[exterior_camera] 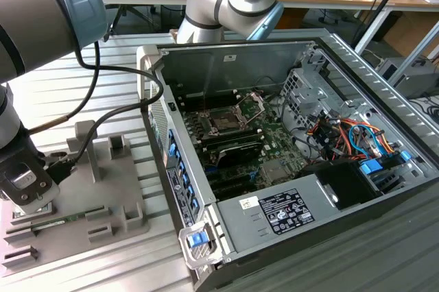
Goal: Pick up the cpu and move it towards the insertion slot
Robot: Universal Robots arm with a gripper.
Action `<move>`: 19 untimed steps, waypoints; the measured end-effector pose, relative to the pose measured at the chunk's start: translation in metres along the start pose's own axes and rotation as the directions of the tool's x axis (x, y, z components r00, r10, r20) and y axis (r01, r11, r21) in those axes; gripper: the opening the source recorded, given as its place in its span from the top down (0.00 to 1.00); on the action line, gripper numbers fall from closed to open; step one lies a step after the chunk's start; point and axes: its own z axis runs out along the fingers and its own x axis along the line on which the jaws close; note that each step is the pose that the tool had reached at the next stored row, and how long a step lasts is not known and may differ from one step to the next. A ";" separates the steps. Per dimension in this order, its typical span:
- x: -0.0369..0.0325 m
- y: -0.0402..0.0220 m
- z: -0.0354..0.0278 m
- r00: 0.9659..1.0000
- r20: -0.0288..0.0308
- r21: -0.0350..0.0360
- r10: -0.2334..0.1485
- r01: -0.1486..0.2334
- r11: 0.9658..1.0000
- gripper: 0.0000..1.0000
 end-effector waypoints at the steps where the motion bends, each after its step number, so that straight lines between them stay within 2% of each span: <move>1: 0.0000 0.0000 0.0000 1.000 0.000 0.000 0.000 0.000 1.000 0.58; 2: 0.0000 0.0000 0.0000 1.000 0.000 0.000 0.000 0.000 1.000 0.53; 3: 0.0000 0.0000 0.0001 1.000 0.000 0.000 0.000 0.000 1.000 0.53; 6: 0.0000 0.0000 0.0001 1.000 0.000 0.000 0.000 0.000 1.000 0.34; 9: 0.0000 0.0000 0.0002 1.000 0.000 0.000 0.000 0.000 1.000 0.34; 12: 0.0001 -0.0001 0.0042 1.000 0.000 -0.002 0.000 0.000 1.000 0.34; 13: 0.0001 -0.0002 0.0049 1.000 0.000 -0.003 0.000 0.000 1.000 0.34; 15: -0.0001 -0.0003 0.0064 1.000 0.000 -0.012 0.000 0.000 1.000 0.34; 16: 0.0000 -0.0002 0.0082 1.000 0.001 -0.021 0.000 0.000 1.000 0.34; 19: 0.0000 -0.0004 0.0102 1.000 0.000 -0.021 0.000 0.000 1.000 0.34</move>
